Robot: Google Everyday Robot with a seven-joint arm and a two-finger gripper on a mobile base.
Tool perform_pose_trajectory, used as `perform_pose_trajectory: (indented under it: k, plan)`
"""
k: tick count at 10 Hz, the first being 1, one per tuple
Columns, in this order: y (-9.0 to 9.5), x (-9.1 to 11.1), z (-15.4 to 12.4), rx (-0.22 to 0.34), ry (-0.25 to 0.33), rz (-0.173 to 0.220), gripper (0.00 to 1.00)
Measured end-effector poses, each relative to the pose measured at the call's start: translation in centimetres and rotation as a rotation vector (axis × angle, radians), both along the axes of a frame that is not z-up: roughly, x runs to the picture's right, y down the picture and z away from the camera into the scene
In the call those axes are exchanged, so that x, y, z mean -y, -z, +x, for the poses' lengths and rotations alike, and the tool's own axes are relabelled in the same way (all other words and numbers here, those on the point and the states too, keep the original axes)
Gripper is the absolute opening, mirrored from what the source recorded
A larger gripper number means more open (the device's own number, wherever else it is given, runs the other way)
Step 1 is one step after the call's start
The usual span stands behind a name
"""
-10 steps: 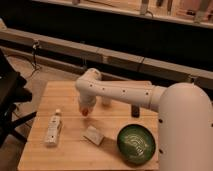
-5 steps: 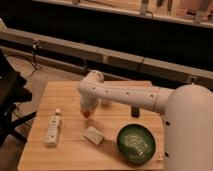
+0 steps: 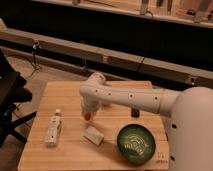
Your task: Place the pepper on the white sponge
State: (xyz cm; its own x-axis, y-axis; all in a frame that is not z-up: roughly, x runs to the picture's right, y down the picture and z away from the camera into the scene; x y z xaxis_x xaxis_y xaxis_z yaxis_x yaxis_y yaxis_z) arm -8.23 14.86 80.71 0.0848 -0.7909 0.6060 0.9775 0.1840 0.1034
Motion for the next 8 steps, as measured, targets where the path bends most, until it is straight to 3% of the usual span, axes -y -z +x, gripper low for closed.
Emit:
perform_pose_trajectory:
  k: [8]
  plan:
    - [0.9,-1.2,0.6,0.011,-0.021,0.002,0.01]
